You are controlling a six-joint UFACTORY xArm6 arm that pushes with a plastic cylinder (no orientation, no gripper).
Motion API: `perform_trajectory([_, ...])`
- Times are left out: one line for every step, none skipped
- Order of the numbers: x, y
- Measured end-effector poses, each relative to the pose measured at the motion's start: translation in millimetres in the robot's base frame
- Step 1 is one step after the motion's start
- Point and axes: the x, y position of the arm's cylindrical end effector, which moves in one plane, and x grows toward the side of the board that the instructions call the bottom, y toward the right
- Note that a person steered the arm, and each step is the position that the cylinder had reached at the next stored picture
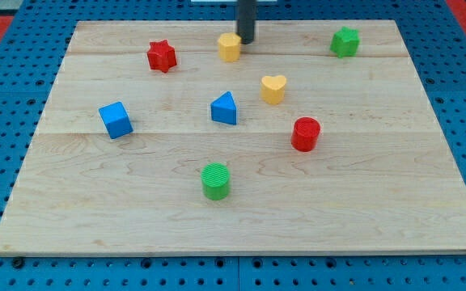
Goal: Place red circle to the bottom right of blue triangle
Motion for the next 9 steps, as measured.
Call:
perform_trajectory([0.5,-21.7])
perform_trajectory([10.2,34.9])
perform_trajectory([43.4,68.7])
perform_trajectory([77.5,71.5])
perform_trajectory([145.7,106.2])
perform_trajectory([224.0,160.1])
perform_trajectory([239.9,144.8])
perform_trajectory([208.8,96.1])
perform_trajectory([199.0,91.7])
